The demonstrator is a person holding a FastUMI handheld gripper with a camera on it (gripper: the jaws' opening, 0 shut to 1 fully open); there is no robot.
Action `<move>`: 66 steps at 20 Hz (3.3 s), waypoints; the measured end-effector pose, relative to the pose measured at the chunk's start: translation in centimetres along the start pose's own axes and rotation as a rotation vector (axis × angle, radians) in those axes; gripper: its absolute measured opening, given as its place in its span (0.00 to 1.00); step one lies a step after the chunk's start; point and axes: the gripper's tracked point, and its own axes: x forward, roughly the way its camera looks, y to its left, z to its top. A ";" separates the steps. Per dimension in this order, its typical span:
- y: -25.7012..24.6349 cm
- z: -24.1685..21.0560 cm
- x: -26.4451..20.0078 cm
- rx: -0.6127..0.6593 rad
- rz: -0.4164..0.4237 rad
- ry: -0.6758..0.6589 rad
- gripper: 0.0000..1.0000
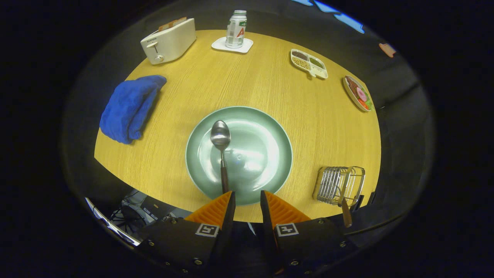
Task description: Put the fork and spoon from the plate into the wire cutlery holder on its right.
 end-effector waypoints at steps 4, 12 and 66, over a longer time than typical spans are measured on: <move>1.4 0.0 1.4 -0.004 0.027 0.031 0.39; 3.1 -0.5 4.8 0.013 0.070 0.098 0.39; -8.1 -0.2 -1.8 0.358 -0.068 -0.020 0.04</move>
